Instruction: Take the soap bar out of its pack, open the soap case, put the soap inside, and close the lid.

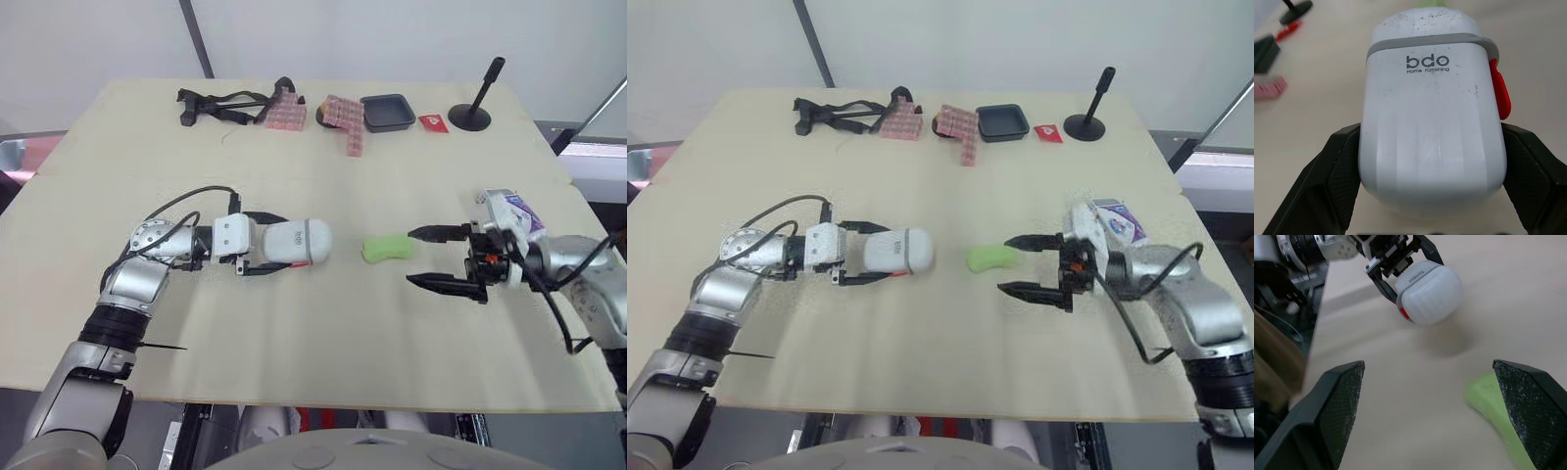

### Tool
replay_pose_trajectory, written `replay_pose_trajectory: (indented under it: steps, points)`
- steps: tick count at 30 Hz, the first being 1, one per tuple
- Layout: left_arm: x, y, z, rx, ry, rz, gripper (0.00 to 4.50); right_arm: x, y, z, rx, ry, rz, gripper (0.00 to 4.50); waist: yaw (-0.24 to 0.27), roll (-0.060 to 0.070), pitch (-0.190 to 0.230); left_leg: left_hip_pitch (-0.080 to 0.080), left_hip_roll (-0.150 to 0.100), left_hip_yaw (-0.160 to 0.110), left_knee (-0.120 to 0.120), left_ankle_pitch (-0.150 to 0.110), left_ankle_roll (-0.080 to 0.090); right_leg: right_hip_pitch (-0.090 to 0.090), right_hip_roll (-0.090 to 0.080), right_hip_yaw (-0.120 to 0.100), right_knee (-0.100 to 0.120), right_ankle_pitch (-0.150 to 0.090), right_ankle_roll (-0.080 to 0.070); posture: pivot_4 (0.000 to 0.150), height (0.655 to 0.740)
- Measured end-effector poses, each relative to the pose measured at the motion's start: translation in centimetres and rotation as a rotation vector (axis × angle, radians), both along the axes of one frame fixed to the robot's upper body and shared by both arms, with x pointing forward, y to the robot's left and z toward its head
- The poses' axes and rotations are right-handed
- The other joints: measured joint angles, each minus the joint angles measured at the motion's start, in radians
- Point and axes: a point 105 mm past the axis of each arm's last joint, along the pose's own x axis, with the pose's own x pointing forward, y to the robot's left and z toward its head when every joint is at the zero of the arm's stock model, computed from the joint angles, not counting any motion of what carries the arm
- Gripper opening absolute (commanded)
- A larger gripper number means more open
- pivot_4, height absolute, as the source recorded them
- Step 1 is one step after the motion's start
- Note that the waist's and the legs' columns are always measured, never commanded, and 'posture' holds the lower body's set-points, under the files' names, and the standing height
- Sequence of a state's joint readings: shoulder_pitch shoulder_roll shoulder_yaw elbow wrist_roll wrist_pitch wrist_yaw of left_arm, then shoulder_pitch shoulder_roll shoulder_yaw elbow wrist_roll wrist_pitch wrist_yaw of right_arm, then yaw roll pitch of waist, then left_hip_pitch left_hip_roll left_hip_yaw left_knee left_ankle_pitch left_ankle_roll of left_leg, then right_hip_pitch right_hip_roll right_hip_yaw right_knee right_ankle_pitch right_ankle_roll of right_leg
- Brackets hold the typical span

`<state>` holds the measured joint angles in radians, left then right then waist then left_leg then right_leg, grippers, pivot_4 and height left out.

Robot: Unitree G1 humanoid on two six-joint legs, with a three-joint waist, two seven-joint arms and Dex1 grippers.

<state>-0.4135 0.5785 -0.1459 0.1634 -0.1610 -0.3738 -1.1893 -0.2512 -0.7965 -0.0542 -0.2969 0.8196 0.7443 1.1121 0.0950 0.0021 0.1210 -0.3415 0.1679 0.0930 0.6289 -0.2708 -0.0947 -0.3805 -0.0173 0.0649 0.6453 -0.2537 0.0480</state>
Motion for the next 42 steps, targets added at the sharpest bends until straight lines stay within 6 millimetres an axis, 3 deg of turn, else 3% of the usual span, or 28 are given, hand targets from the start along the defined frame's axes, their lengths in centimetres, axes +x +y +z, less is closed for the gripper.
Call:
replay_pose_trajectory:
  steps: [4, 11, 25, 33, 42]
  points:
    - [-1.1, -1.4, 1.4, -0.064, -0.103, -0.038, 3.47, -0.8, 1.9, 1.3, 0.008, 0.166, 0.033, 4.5, 0.013, 0.0, 0.0, 0.0, 0.0, 0.0, -0.002, 0.0, 0.0, 0.0, 0.001, 0.0, -0.001, 0.0, 0.0, 0.15, 0.74]
    - [-2.6, -3.1, 2.0, -0.116, -0.156, -0.068, 3.47, -0.4, 5.1, 2.0, 0.048, 0.34, 0.013, 4.5, 0.019, 0.0, 0.0, 0.002, 0.0, 0.0, -0.002, 0.0, -0.001, -0.001, 0.001, 0.0, -0.001, 0.0, 0.0, 0.15, 0.74]
    - [-2.9, -3.3, 1.9, -0.125, -0.157, -0.06, 3.47, 0.8, 6.0, 1.8, 0.075, 0.449, -0.081, 4.5, 0.019, 0.001, 0.0, 0.001, 0.0, 0.0, -0.002, 0.0, -0.001, -0.001, 0.001, 0.0, -0.002, 0.0, 0.0, 0.15, 0.74]
    - [-2.9, -3.6, 1.6, -0.121, -0.139, -0.058, 3.47, 0.9, 6.3, 1.6, 0.084, 0.514, -0.098, 2.07, 0.019, 0.0, 0.0, 0.0, 0.0, 0.0, -0.002, 0.0, -0.001, -0.001, 0.001, 0.0, -0.002, 0.0, 0.0, 0.15, 0.74]
    - [-2.7, -3.6, 1.6, -0.114, -0.143, -0.05, 3.47, 1.0, 6.4, 1.6, 0.092, 0.537, -0.116, 2.04, 0.019, 0.0, 0.0, 0.0, 0.0, 0.0, -0.002, 0.0, -0.001, -0.001, 0.001, 0.0, -0.002, 0.0, 0.0, 0.15, 0.74]
